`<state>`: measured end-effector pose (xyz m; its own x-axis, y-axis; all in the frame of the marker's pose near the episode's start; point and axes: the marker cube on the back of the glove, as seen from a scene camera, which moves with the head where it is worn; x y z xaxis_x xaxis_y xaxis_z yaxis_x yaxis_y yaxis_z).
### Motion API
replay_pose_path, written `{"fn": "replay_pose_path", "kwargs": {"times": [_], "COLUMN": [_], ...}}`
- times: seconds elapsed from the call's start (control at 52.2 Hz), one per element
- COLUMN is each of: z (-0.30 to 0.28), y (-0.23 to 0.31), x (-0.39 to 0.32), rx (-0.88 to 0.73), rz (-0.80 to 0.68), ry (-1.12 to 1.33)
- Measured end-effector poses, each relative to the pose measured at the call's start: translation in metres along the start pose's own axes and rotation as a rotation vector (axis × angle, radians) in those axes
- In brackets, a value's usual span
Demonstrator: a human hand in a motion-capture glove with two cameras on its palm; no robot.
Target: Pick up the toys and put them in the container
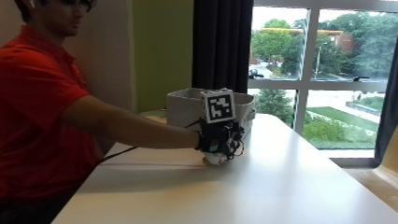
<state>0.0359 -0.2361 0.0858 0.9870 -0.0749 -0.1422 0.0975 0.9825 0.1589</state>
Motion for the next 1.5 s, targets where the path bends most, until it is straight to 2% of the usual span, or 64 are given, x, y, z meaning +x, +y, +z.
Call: {"fn": "replay_pose_path", "kwargs": {"times": [0.153, 0.345, 0.575, 0.748, 1.265, 1.495], "z": [-0.035, -0.094, -0.174, -0.210, -0.261, -0.254], "y": [-0.004, -0.007, -0.015, -0.025, -0.037, -0.034], "x": [-0.013, -0.022, -0.056, -0.093, -0.246, -0.265], "rx": [0.000, 0.051, 0.099, 0.113, 0.125, 0.087], "rz": [0.072, -0.032, -0.061, -0.104, -0.276, -0.289], "ry": [-0.132, -0.082, -0.117, -0.119, -0.144, -0.147]}}
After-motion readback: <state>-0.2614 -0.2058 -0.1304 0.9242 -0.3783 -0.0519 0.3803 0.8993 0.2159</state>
